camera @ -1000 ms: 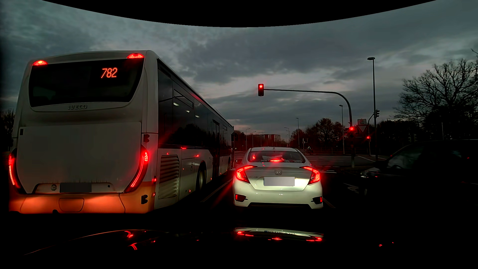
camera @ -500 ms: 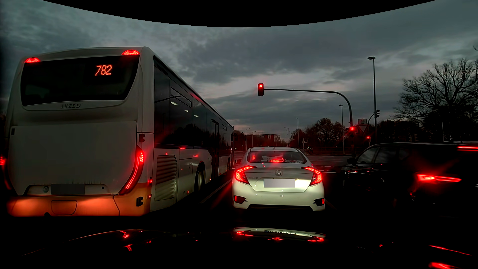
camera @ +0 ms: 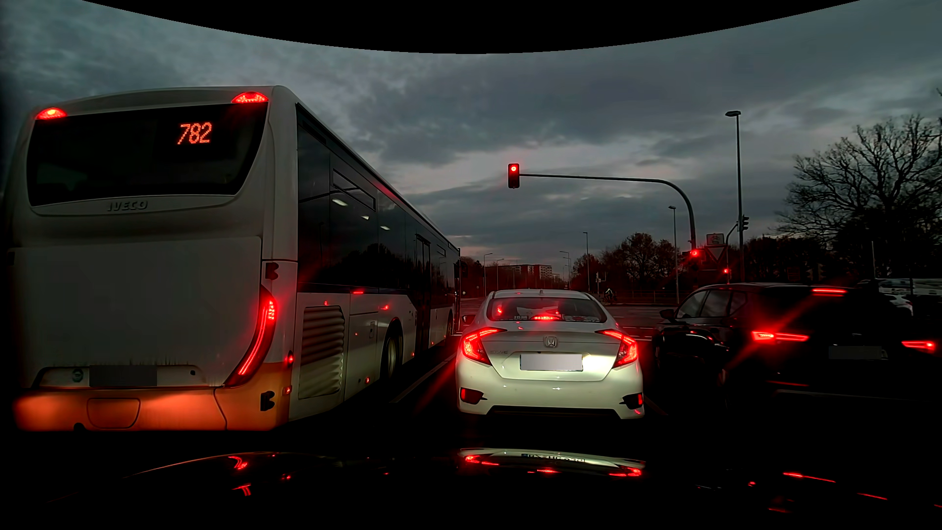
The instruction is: Follow the waypoints while adhering to traffic rules and regulations
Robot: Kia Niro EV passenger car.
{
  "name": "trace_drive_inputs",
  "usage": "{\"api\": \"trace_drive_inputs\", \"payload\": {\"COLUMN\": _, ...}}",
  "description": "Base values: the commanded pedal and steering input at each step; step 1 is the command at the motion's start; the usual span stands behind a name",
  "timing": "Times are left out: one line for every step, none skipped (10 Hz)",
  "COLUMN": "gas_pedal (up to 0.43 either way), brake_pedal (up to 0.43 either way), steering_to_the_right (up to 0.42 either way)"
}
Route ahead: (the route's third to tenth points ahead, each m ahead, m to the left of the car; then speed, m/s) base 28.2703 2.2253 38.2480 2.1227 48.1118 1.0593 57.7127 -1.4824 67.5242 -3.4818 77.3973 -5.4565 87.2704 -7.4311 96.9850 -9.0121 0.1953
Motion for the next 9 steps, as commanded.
{"api": "trace_drive_inputs", "payload": {"gas_pedal": 0.000, "brake_pedal": 0.073, "steering_to_the_right": 0.014}}
{"api": "trace_drive_inputs", "payload": {"gas_pedal": 0.000, "brake_pedal": 0.073, "steering_to_the_right": 0.014}}
{"api": "trace_drive_inputs", "payload": {"gas_pedal": 0.000, "brake_pedal": 0.079, "steering_to_the_right": 0.014}}
{"api": "trace_drive_inputs", "payload": {"gas_pedal": 0.000, "brake_pedal": 0.079, "steering_to_the_right": 0.014}}
{"api": "trace_drive_inputs", "payload": {"gas_pedal": 0.000, "brake_pedal": 0.079, "steering_to_the_right": 0.014}}
{"api": "trace_drive_inputs", "payload": {"gas_pedal": 0.000, "brake_pedal": 0.085, "steering_to_the_right": 0.014}}
{"api": "trace_drive_inputs", "payload": {"gas_pedal": 0.000, "brake_pedal": 0.085, "steering_to_the_right": 0.014}}
{"api": "trace_drive_inputs", "payload": {"gas_pedal": 0.000, "brake_pedal": 0.085, "steering_to_the_right": 0.014}}
{"api": "trace_drive_inputs", "payload": {"gas_pedal": 0.000, "brake_pedal": 0.085, "steering_to_the_right": 0.014}}
